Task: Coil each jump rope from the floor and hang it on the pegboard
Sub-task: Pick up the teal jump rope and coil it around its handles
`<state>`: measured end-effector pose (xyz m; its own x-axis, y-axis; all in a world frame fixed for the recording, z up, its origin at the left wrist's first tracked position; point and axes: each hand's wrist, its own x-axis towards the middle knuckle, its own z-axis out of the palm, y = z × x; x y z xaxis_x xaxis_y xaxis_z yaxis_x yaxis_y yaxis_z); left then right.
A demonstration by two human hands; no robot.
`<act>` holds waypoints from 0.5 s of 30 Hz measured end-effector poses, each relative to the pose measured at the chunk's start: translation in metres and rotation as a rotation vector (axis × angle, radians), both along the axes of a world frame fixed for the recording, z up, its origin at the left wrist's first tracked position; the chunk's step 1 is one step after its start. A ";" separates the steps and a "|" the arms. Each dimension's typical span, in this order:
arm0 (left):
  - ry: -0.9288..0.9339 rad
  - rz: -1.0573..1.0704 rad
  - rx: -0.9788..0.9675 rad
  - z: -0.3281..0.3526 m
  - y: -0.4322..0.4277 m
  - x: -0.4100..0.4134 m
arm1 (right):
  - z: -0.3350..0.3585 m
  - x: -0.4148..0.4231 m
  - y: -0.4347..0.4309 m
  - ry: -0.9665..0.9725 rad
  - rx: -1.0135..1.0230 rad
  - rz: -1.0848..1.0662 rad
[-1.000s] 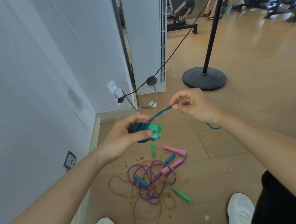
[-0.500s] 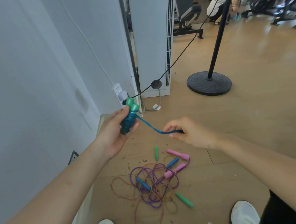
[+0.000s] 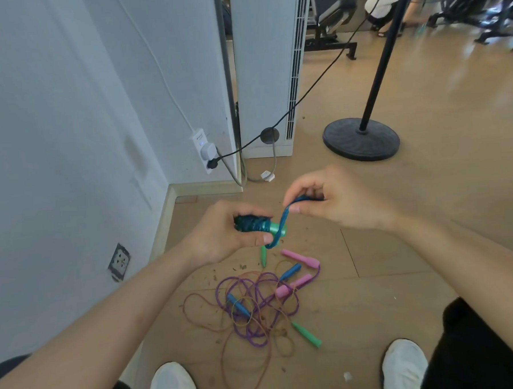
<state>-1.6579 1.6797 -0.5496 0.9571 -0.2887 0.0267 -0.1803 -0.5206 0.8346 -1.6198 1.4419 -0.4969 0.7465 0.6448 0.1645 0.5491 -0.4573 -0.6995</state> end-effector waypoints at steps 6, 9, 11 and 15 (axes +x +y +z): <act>0.024 -0.054 0.009 0.008 -0.016 -0.013 | -0.010 0.007 0.006 -0.001 0.114 -0.059; 0.024 0.001 0.001 0.010 -0.022 -0.016 | -0.016 0.006 0.012 -0.028 0.135 -0.060; 0.061 0.021 -0.059 0.011 -0.023 -0.016 | -0.020 0.009 0.014 -0.063 0.162 -0.116; 0.169 0.155 -0.274 0.015 -0.023 -0.016 | -0.018 0.020 0.006 -0.197 0.166 -0.351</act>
